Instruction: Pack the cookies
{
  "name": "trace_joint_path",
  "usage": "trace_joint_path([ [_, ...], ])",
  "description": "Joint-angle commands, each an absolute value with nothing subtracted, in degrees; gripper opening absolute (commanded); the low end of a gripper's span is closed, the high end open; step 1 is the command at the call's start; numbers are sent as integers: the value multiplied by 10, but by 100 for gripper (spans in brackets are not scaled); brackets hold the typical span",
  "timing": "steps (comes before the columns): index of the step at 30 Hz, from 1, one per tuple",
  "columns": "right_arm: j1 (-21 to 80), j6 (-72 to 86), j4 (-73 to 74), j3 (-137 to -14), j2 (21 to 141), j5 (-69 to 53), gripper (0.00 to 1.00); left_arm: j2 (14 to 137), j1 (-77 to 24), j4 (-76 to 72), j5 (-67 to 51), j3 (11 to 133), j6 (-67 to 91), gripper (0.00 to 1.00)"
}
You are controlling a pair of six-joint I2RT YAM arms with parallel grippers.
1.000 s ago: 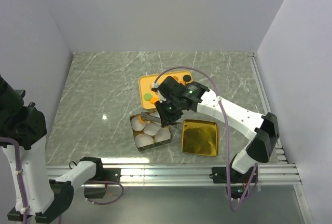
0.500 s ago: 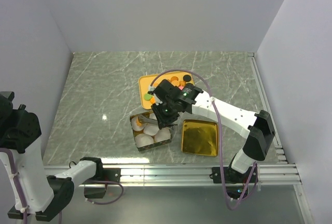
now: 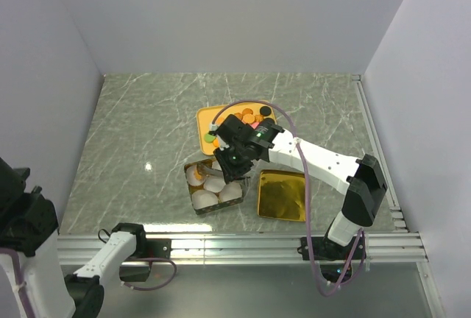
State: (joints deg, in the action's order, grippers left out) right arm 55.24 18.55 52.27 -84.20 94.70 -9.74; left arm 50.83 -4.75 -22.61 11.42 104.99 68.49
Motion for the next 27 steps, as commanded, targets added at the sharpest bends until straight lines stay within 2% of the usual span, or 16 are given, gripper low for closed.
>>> trace_joint_path([
  [1,556,178,512,-867,943,-81,28,473,-49,-121,147,1015,657,99],
  [14,555,165,547,-921,944,-52,44,393,-49,20,179,882,576,99],
  [19,556,165,551,-929,937,-57,45,384,-49,102,186,876,507,99],
  [27,555,165,581,-989,935,-37,46,347,-49,223,240,797,439,99],
])
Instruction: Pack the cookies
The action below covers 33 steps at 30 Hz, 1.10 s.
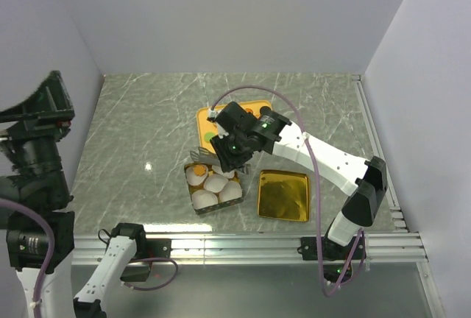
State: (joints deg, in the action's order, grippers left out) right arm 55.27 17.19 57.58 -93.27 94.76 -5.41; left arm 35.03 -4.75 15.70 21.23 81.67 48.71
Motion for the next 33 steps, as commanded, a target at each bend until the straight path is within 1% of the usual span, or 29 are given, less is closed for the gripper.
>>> trace_joint_path([
  [1,554,163,586,-1001,941,-31,45,346,-49,255,247,784,442,99],
  [5,545,155,617,-1079,972,-12,45,362,-49,328,265,777,438,99],
  [8,527,149,634,-1105,994,-3,45,375,-49,354,255,765,403,99],
  [17,446,157,640,-1091,1014,28,46,390,-49,431,241,686,335,99],
  [24,403,172,664,-1099,1048,69,46,361,-49,419,260,604,303,99],
  [28,400,173,675,-1103,1070,73,46,342,-49,413,235,545,314,99],
  [33,401,177,679,-1077,1080,75,47,326,-49,382,223,506,326,99],
])
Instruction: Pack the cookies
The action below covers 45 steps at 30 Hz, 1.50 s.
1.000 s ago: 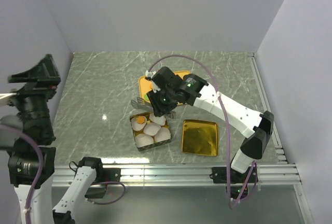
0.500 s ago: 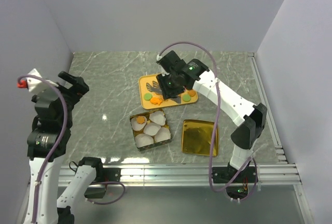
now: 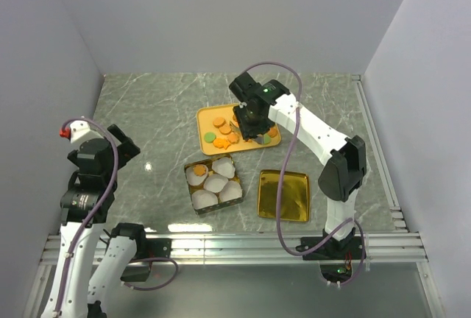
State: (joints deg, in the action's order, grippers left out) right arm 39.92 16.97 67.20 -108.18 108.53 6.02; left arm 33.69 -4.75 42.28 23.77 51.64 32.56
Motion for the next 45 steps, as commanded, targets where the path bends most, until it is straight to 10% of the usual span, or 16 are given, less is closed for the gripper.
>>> trace_joint_path([
  [1,400,177,681,-1075,1084,73,47,327,-49,379,222,498,323,99],
  [45,446,236,726,-1129,1150,71,50,287,-112,316,210,434,289,97],
])
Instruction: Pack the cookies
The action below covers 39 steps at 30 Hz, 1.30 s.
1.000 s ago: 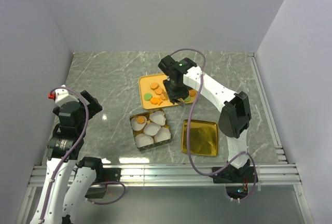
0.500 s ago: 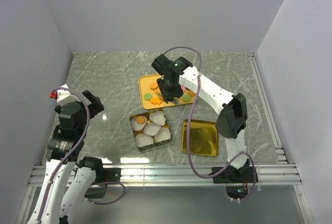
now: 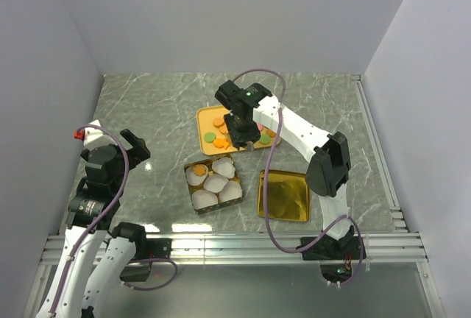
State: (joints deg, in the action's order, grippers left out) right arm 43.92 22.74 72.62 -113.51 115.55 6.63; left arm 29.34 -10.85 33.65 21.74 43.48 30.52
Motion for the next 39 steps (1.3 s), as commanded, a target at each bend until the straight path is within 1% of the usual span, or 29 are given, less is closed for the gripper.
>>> trace_joint_path([
  [1,445,239,727,-1130,1152,70,51,286,-112,316,209,435,289,97],
  [10,449,243,741,-1157,1179,81,50,284,-115,314,209,433,287,97],
  [21,449,250,745,-1163,1193,91,50,285,-119,313,207,434,285,97],
  [23,449,249,744,-1164,1190,88,48,286,-120,313,207,434,285,97],
  [26,449,249,741,-1157,1183,84,38,287,-120,313,207,434,285,97],
  [29,449,250,736,-1150,1176,79,33,289,-120,312,207,434,285,97],
  [39,450,252,743,-1169,1165,78,29,295,-120,313,204,433,285,96],
])
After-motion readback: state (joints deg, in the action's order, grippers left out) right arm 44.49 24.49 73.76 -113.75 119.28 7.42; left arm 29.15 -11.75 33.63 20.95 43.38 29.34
